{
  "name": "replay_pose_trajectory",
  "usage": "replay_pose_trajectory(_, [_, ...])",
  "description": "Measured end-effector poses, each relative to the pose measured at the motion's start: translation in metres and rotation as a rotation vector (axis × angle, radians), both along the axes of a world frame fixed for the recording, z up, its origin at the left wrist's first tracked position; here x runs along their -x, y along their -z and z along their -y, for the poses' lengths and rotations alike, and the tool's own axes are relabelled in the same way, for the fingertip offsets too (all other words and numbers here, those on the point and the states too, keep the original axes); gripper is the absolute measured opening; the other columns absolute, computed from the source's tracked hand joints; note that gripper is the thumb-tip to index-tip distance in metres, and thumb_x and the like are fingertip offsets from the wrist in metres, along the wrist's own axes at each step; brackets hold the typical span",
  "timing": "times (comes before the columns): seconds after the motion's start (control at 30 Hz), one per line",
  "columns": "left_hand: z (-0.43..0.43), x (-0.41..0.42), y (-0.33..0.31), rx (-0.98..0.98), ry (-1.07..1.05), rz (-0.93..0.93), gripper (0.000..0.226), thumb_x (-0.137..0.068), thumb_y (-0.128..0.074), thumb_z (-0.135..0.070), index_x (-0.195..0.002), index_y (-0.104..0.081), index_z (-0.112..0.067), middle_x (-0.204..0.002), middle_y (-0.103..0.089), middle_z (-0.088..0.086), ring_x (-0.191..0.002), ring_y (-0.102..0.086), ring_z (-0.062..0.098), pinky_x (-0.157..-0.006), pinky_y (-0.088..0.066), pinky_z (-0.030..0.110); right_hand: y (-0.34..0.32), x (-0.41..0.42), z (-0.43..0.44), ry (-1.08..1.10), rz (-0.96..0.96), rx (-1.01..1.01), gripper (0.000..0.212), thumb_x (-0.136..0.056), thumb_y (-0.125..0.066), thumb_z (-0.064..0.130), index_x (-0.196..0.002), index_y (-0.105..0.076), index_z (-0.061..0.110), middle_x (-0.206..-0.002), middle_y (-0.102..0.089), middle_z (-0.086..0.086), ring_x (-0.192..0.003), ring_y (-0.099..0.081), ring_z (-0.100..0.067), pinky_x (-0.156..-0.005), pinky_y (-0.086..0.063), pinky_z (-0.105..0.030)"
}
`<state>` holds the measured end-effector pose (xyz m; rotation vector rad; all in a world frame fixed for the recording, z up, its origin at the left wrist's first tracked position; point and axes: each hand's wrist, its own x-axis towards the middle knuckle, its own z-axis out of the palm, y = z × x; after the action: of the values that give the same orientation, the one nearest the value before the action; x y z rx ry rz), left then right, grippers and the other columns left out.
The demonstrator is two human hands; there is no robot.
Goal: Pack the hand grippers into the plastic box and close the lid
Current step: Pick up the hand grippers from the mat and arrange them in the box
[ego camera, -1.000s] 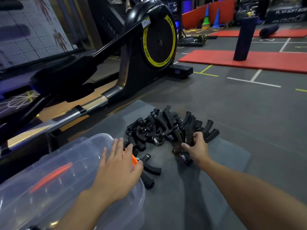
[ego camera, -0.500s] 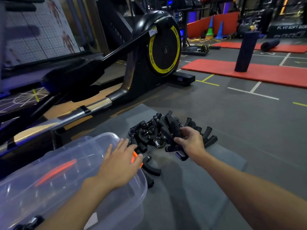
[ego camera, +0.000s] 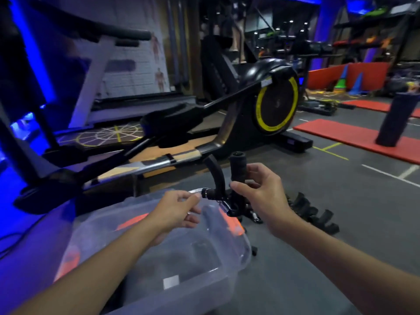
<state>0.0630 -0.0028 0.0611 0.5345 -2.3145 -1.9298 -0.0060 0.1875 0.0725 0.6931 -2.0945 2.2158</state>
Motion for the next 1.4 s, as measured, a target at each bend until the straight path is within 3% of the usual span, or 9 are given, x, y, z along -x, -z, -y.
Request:
replay_pose_trajectory(0.1, [0.027, -0.026, -0.003, -0.143, -0.068, -0.002, 0.027, -0.095, -0.061, -0.024, -0.097, -0.067, 0.003, -0.083, -0.068, 0.014, -0.067, -0.065, 0.023, -0.070, -0.058, 0.035, -0.001, -0.021, 0.033, -0.113, -0.015, 0.032, 0.026, -0.078, -0.074, -0.004, -0.096, -0.063, 0.011, -0.085, -0.073, 0.000, -0.077, -0.071, -0.012, -0.066, -0.054, -0.019])
replay_pose_trajectory(0.3, [0.084, -0.070, -0.011, -0.412, -0.218, 0.047, 0.025, -0.094, -0.061, -0.019, -0.107, -0.066, 0.002, -0.091, -0.068, 0.019, -0.079, -0.068, 0.025, -0.063, -0.061, 0.030, 0.006, -0.053, 0.097, -0.328, -0.011, 0.079, 0.030, -0.078, -0.070, -0.012, -0.102, -0.061, 0.003, -0.094, -0.073, -0.013, -0.087, -0.071, -0.028, -0.076, -0.058, -0.033])
replay_pose_trajectory(0.4, [0.107, -0.087, -0.009, -0.466, -0.282, -0.007, 0.020, -0.093, -0.062, -0.009, -0.107, -0.066, 0.005, -0.090, -0.070, 0.021, -0.068, -0.071, 0.023, -0.056, -0.059, 0.027, 0.011, -0.063, 0.123, -0.441, -0.022, 0.023, 0.033, -0.074, -0.071, -0.015, -0.100, -0.061, 0.004, -0.093, -0.072, -0.017, -0.087, -0.069, -0.023, -0.081, -0.057, -0.035])
replay_pose_trajectory(0.53, [0.143, -0.096, -0.010, -0.167, -0.356, -0.102, 0.014, -0.090, -0.063, 0.000, -0.081, -0.070, 0.006, -0.068, -0.069, 0.017, -0.056, -0.065, 0.022, -0.058, -0.059, 0.026, 0.012, -0.062, 0.139, -0.645, -0.062, -0.247, 0.048, -0.070, -0.080, -0.006, -0.112, -0.063, 0.006, -0.115, -0.067, -0.006, -0.099, -0.065, -0.004, -0.088, -0.052, -0.021])
replay_pose_trajectory(0.67, [0.171, -0.102, -0.014, 0.393, -0.293, -0.208, 0.009, -0.081, -0.076, -0.006, -0.075, -0.070, -0.003, -0.066, -0.071, 0.014, -0.062, -0.068, 0.025, -0.064, -0.058, 0.030, 0.016, -0.052, 0.149, -0.790, -0.039, -0.432, 0.090, -0.058, -0.088, 0.035, -0.137, -0.045, 0.027, -0.134, -0.057, 0.003, -0.122, -0.056, -0.007, -0.102, -0.047, -0.032])
replay_pose_trajectory(0.77, [0.169, -0.103, -0.008, 0.669, -0.204, -0.208, 0.014, -0.075, -0.082, -0.011, -0.075, -0.070, -0.017, -0.065, -0.070, -0.002, -0.063, -0.068, 0.010, -0.066, -0.054, 0.024, 0.018, -0.054, 0.164, -0.770, -0.011, -0.433, 0.090, -0.063, -0.087, 0.030, -0.140, -0.040, 0.027, -0.135, -0.056, 0.002, -0.121, -0.056, -0.009, -0.101, -0.049, -0.035])
replay_pose_trajectory(1.07, [0.162, -0.099, 0.009, 0.680, -0.127, -0.204, 0.013, -0.075, -0.083, -0.019, -0.085, -0.074, -0.021, -0.073, -0.072, -0.006, -0.069, -0.069, 0.004, -0.068, -0.053, 0.020, 0.030, -0.051, 0.186, -0.939, -0.051, -0.728, 0.112, -0.060, -0.089, 0.042, -0.148, -0.020, 0.044, -0.140, -0.040, 0.022, -0.123, -0.050, -0.004, -0.100, -0.050, -0.037])
replay_pose_trajectory(1.23, [0.164, -0.100, 0.011, 0.677, -0.127, -0.202, 0.021, -0.072, -0.085, -0.020, -0.090, -0.074, -0.023, -0.084, -0.070, -0.006, -0.072, -0.067, 0.006, -0.072, -0.054, 0.023, 0.033, -0.059, 0.191, -0.996, -0.125, -0.731, 0.091, -0.070, -0.085, 0.022, -0.127, -0.023, 0.057, -0.113, -0.042, 0.047, -0.103, -0.042, 0.027, -0.081, -0.040, -0.001])
replay_pose_trajectory(1.4, [0.163, -0.103, 0.013, 0.660, -0.128, -0.219, 0.018, -0.074, -0.084, -0.018, -0.089, -0.075, -0.023, -0.083, -0.072, -0.005, -0.073, -0.067, 0.007, -0.070, -0.055, 0.020, 0.048, -0.065, 0.198, -0.937, -0.177, -0.698, 0.110, -0.067, -0.088, 0.027, -0.144, -0.012, 0.046, -0.124, -0.029, 0.045, -0.103, -0.031, 0.035, -0.080, -0.036, 0.004])
